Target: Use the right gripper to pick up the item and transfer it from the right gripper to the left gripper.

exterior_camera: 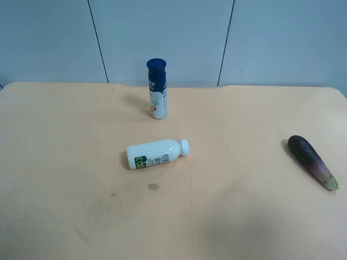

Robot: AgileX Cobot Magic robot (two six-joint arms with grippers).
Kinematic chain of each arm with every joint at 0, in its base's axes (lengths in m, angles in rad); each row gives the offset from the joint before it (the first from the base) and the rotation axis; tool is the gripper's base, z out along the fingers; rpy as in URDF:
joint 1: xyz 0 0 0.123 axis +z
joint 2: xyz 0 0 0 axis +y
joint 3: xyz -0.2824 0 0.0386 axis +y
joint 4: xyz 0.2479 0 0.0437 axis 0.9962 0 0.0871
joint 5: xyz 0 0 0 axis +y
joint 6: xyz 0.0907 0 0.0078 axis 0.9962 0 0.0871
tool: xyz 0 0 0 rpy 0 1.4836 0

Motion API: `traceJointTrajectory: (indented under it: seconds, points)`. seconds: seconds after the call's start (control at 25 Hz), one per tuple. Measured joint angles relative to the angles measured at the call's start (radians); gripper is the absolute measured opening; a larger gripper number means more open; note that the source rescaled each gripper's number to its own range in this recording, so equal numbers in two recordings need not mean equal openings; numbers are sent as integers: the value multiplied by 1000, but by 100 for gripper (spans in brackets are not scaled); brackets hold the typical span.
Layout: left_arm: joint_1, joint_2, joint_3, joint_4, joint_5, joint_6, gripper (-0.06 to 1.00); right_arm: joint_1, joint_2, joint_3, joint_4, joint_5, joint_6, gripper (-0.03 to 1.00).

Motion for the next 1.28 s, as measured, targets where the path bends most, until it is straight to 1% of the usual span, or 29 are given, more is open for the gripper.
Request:
traceJointTrajectory:
  seconds: [0.2, 0.28, 0.48, 0.52, 0.56, 0.84, 1.0, 1.12, 1.28]
  points:
    - [0, 0, 0, 0, 0, 0, 100, 0, 0, 0, 14, 1, 1, 100]
    - [0, 0, 0, 0, 0, 0, 100, 0, 18, -13, 13, 17, 8, 100]
    - [0, 0, 0, 0, 0, 0, 100, 0, 294, -153, -12, 66, 46, 100]
    - [0, 0, 0, 0, 0, 0, 100, 0, 294, -153, -12, 66, 46, 100]
    - [0, 0, 0, 0, 0, 0, 100, 0, 359, -184, -17, 73, 49, 100]
    - [0, 0, 0, 0, 0, 0, 100, 2, 755, -372, -52, 106, 11, 100]
    - [0, 0, 0, 0, 0, 0, 100, 17, 906, -427, -84, 105, 0, 100]
    - [0, 0, 0, 0, 0, 0, 100, 17, 974, -435, -117, 106, -1, 99]
    - [0, 0, 0, 0, 0, 0, 100, 17, 1071, -436, -126, 111, -24, 97]
